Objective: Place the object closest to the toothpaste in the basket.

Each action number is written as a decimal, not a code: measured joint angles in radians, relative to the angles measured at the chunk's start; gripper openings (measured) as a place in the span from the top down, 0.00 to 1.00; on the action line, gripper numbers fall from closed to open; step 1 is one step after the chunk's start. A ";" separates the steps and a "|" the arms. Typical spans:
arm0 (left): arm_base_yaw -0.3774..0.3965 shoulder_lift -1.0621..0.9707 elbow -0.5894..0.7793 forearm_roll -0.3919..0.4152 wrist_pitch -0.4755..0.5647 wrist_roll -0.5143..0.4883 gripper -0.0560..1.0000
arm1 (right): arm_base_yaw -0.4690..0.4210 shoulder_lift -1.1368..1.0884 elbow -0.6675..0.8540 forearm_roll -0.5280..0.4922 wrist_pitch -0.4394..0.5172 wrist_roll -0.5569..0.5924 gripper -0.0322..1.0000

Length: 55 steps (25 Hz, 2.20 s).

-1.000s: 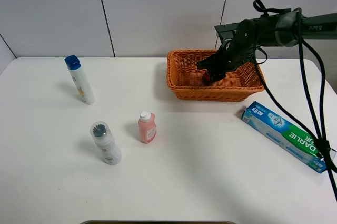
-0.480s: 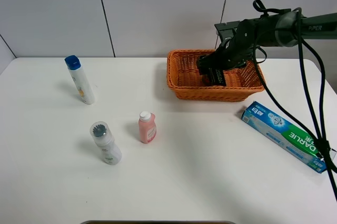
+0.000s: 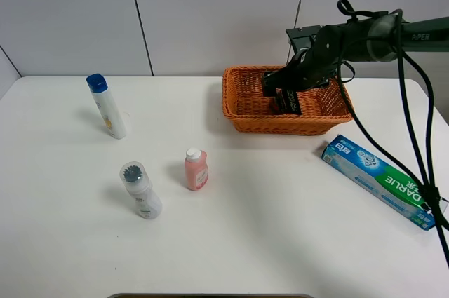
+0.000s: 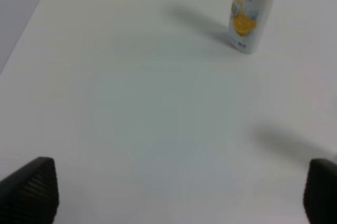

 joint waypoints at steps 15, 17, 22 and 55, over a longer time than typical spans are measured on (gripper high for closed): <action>0.000 0.000 0.000 0.000 0.000 0.000 0.06 | 0.000 -0.295 0.000 -0.029 0.018 0.015 0.01; 0.000 0.000 0.000 0.000 0.000 0.000 0.06 | 0.000 -0.352 0.000 -0.039 0.031 0.015 0.01; 0.000 0.000 0.000 0.000 0.000 0.000 0.06 | 0.000 -0.513 0.000 -0.062 0.060 0.020 0.01; 0.000 0.000 0.000 0.000 0.000 0.000 0.06 | -0.015 -1.346 -0.001 -0.153 0.847 0.037 0.01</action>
